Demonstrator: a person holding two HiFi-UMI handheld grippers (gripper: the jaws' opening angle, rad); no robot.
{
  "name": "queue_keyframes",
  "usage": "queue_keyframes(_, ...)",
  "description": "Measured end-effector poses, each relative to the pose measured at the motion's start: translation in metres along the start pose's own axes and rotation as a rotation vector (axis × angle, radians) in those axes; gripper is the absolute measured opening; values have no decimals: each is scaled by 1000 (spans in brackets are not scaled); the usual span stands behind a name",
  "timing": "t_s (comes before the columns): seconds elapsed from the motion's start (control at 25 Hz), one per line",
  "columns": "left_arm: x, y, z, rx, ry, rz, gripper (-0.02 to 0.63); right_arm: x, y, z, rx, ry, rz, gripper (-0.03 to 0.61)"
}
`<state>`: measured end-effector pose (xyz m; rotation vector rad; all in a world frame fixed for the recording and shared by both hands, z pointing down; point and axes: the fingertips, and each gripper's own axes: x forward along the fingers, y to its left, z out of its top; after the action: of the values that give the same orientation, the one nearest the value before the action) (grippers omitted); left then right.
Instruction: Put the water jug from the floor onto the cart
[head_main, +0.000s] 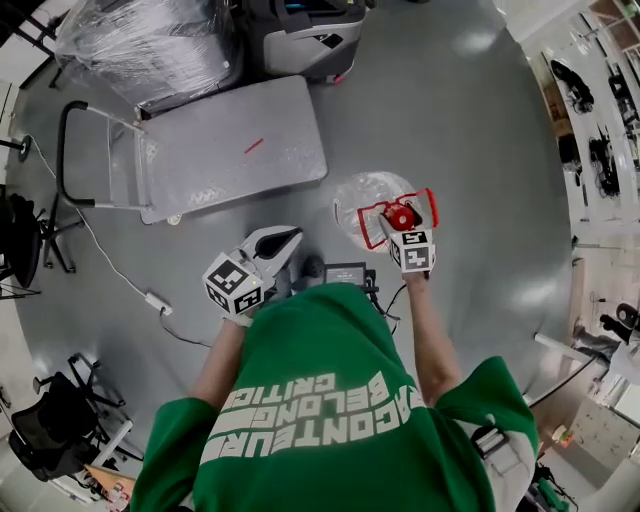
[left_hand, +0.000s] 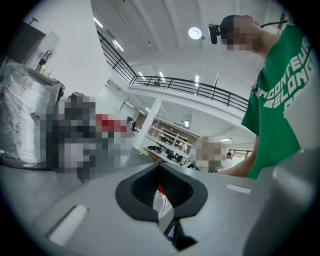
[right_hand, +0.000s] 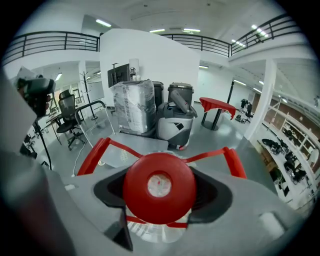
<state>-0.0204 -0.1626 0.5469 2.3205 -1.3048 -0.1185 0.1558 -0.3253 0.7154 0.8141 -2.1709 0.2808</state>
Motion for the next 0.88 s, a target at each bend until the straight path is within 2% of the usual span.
queue_keyframes(0.52,-53,71,38,-15,-65,81,9,19,18,95,-29,-61,1,302)
queue_keyframes(0.88,-76,129,64,-19,-101,99,9,51,33,162,-56,-96,1,302)
